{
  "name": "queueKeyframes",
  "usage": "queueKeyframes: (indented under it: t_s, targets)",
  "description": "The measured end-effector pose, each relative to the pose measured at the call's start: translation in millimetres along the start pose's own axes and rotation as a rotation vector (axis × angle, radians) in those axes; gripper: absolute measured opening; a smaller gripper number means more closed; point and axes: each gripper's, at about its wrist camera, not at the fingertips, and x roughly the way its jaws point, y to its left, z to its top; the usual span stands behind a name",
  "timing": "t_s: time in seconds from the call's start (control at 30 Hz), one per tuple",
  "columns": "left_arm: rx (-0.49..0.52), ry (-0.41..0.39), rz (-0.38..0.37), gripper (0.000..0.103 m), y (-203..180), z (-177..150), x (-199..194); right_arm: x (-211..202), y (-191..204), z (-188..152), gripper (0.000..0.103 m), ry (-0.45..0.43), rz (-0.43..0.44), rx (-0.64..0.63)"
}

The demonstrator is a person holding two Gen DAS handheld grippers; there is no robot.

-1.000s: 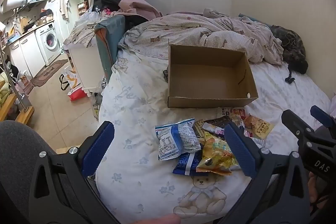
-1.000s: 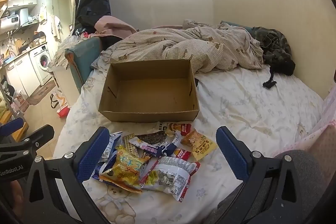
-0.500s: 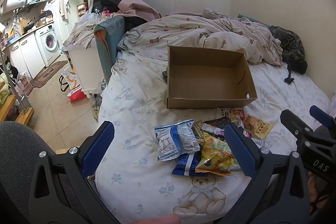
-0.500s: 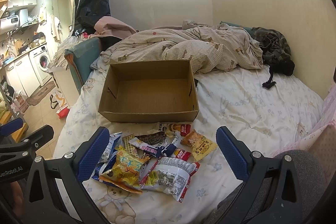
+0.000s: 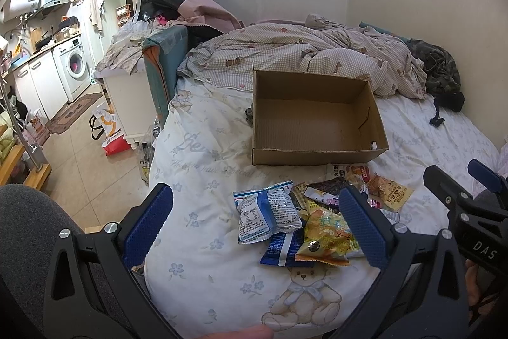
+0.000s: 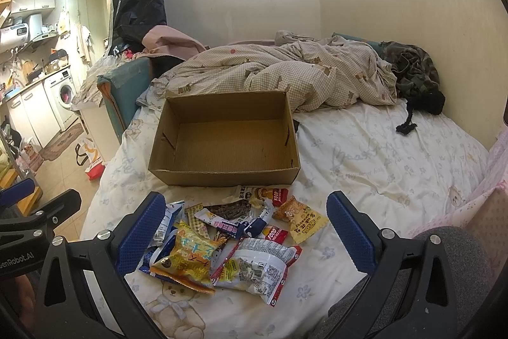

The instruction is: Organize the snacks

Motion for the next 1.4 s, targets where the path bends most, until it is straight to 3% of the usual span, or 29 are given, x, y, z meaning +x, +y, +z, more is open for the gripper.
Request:
queueKeyframes:
  t_s: [1.2,1.4]
  targets:
    - [0.011,-0.02,0.003,0.103,-4.1,6.0,-4.7,-0.9,-0.6,2.4,0.103,0.007,-0.002,-0.004]
    - [0.025,0.012,-0.004,0.103,-1.5,14.8,-1.1,4.5,-10.8,7.6,0.103,0.059,0.051,0.037]
